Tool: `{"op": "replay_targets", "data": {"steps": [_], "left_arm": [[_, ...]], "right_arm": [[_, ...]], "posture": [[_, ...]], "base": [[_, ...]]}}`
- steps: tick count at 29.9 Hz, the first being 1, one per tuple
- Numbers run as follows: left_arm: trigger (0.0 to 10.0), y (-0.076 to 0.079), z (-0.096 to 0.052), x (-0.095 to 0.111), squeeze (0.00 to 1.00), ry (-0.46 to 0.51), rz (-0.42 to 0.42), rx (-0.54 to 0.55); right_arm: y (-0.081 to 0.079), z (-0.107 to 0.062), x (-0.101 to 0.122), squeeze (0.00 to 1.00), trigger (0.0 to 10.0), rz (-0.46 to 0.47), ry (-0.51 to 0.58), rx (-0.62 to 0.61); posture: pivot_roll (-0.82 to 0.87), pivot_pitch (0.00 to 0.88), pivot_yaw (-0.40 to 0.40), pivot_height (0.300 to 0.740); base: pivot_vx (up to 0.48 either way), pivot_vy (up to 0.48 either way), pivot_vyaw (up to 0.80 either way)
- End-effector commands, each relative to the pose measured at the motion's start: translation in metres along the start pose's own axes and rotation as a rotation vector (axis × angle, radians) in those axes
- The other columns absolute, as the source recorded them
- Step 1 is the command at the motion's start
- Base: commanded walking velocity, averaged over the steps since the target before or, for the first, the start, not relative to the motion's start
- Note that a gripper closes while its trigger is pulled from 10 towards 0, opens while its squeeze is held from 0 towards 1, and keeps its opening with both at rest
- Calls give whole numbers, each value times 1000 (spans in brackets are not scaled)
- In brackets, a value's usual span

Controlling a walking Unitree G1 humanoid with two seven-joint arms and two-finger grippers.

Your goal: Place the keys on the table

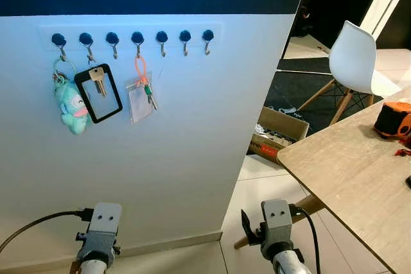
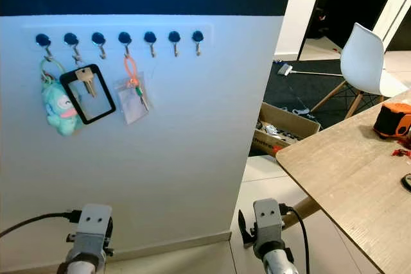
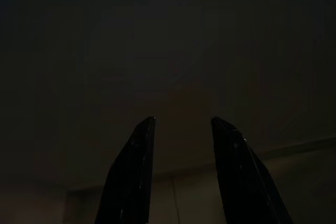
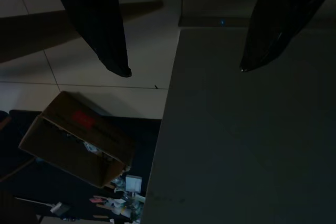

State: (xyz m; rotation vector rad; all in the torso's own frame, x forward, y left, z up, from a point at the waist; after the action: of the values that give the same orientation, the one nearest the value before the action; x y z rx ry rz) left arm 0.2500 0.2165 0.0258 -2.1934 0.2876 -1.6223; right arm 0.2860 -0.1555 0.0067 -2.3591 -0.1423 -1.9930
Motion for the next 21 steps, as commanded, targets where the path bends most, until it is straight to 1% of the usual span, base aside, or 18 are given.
{"op": "replay_targets", "data": {"steps": [1, 8, 10, 13, 17, 18, 21], "left_arm": [[10000, -3, -3, -10, 0, -26, 20, -9], [10000, -13, -5, -8, 0, -20, 32, 8], [10000, -17, -4, -6, 0, -14, 29, 31], [10000, -19, -4, -5, 0, -11, 22, 53], [10000, -19, -5, -4, 0, -9, 10, 68], [10000, -18, -5, -3, 0, -5, 3, 72], [10000, -15, -7, -4, 0, -6, -8, 77]], "right_arm": [[1, -4, -4, 0, 10000, -5, -7, -6], [-3, -3, 0, 0, 10000, -11, 13, 6], [-8, -1, 3, 0, 10000, -25, 27, 38], [-10, 1, 7, 0, 10000, -35, 37, 64], [-9, 4, 11, 0, 10000, -41, 44, 74], [-7, 5, 13, 0, 10000, -45, 49, 76], [-3, 7, 16, 0, 10000, -52, 60, 72]], "posture": [[116, 142, -8, 740], [150, 149, -5, 740], [156, 153, -31, 740], [157, 155, -39, 740], [170, 149, -49, 740], [170, 136, -47, 740], [171, 136, -42, 740]], "base": [[0, 0, 0], [0, 0, 0], [0, 0, 0], [0, 0, 0], [0, 0, 0], [0, 0, 0], [0, 0, 0]]}}
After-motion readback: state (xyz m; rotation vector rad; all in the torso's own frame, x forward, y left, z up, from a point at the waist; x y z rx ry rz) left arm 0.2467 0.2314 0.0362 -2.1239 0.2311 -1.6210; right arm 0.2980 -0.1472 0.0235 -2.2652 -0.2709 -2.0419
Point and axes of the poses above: a point about 5 cm out from each wrist's last joint towards the gripper, its own z axis pointing out of the wrist towards the gripper, its own x axis along the axis of the wrist's last joint, y = z × x, the point moved 2 cm from there along z, pointing out of the wrist towards the gripper, and after that the axes turned 6 degrees about z, right-handed, at the moved point
